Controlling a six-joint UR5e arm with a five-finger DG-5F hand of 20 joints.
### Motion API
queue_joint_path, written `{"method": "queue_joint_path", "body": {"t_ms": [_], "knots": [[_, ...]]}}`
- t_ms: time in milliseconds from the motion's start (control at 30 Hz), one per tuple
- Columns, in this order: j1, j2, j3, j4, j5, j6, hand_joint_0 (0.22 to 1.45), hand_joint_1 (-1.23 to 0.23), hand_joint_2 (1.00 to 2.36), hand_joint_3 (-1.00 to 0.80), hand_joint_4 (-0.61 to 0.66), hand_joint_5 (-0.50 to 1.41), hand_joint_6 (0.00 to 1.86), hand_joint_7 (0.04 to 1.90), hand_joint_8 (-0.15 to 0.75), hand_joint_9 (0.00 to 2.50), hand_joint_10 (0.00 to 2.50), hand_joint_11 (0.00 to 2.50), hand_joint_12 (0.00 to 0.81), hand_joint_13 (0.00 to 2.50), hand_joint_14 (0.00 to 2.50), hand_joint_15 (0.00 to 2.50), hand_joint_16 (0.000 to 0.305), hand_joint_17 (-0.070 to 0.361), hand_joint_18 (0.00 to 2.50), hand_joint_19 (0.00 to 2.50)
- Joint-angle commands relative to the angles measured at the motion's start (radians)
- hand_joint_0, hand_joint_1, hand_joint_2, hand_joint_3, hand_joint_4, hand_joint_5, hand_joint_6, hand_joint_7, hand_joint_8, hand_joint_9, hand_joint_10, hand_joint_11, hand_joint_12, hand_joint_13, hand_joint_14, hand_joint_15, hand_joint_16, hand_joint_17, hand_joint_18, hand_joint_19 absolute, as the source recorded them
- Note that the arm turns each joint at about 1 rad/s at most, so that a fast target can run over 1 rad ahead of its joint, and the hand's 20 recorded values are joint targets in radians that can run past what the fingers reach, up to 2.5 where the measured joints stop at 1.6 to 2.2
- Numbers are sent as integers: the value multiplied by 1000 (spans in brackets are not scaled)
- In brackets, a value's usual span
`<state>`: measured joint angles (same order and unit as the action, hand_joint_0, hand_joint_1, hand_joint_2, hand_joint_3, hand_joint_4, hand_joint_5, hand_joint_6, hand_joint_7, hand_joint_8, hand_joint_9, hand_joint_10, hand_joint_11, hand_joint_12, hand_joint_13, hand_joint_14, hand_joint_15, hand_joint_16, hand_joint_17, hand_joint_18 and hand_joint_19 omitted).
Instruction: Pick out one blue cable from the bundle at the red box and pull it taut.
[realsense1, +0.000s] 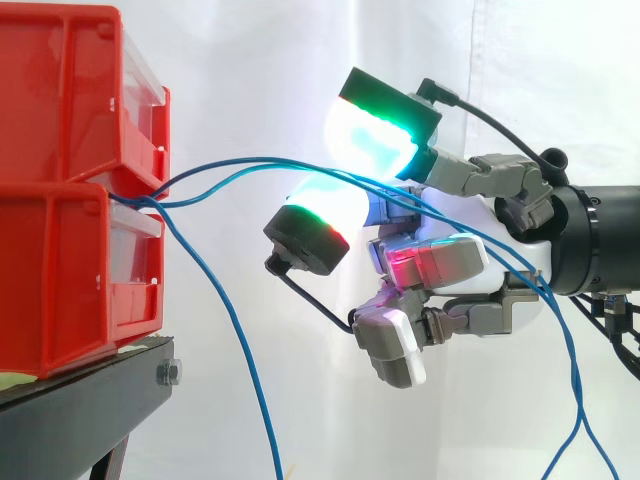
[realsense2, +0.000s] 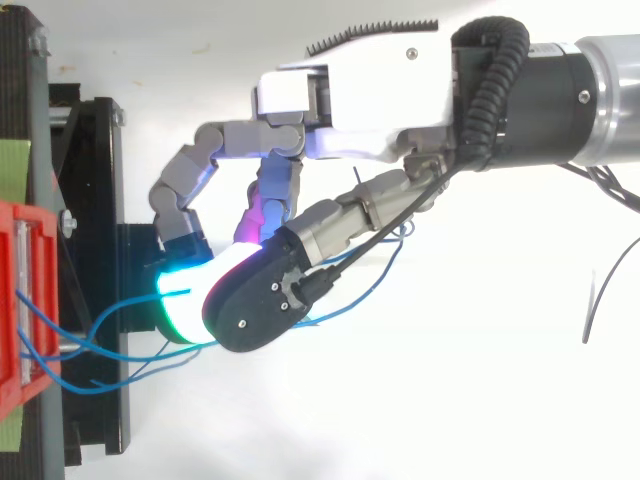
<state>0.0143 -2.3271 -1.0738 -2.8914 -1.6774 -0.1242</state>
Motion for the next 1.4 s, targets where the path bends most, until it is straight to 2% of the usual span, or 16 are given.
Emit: {"method": "queue_joint_path", "body": {"t_ms": [0,267,533,700,867,1067,1267,1367], "knots": [[0,0,0,0,-1,0,578,-586,1009,-389,31,-91,877,954,276,1438,33,925,351,1031,27,712,51,114,888,781],[0,0,0,0,-1,0,580,-697,1015,-297,23,-99,887,1012,280,1392,32,949,349,1019,27,715,50,114,881,767],[-2,0,-1,0,-1,0,597,-787,1017,-237,26,-106,913,977,273,1367,32,958,347,1008,26,719,50,111,880,751],[0,0,-1,0,1,-3,606,-802,1018,-218,33,-106,920,946,276,1365,32,949,347,1006,28,708,50,112,887,739],[-2,0,-1,-3,1,-31,618,-813,1019,-220,33,-104,922,945,278,1359,32,951,346,993,28,709,50,112,885,728],[-2,6,0,-34,1,-63,618,-816,1019,-217,28,-103,922,948,271,1271,30,888,349,898,27,644,49,111,831,690],[-2,43,2,-100,4,-106,614,-807,1019,-208,2,-100,919,959,267,1154,28,775,344,829,23,585,49,109,793,675],[0,49,0,-121,2,-123,614,-805,1019,-208,-11,-100,919,956,257,1122,28,741,347,810,22,574,48,108,770,669]]}}
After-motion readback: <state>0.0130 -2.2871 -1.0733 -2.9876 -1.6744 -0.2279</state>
